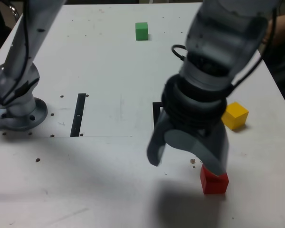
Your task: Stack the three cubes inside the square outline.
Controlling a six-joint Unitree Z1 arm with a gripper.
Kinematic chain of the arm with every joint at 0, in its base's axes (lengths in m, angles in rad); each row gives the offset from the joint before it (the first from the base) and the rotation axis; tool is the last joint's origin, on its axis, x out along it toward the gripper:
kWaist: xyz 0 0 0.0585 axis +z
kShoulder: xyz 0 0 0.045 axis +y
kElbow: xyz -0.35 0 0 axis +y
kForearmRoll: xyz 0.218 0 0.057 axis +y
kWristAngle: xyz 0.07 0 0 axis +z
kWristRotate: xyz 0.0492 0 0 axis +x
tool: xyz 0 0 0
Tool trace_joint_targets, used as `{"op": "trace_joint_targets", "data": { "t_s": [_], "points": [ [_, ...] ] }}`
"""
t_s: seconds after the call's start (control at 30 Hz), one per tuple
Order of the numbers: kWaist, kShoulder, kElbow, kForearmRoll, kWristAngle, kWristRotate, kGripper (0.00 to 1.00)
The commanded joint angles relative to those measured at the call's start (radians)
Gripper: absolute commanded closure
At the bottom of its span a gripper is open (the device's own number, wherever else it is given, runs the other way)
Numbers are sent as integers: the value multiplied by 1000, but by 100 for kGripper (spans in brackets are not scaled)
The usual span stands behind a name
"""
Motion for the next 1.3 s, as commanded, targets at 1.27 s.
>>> {"op": "trace_joint_targets", "data": {
  "t_s": [1.27],
  "points": [
    [40, 120, -128, 17, -41, -232, 0]
  ]
}}
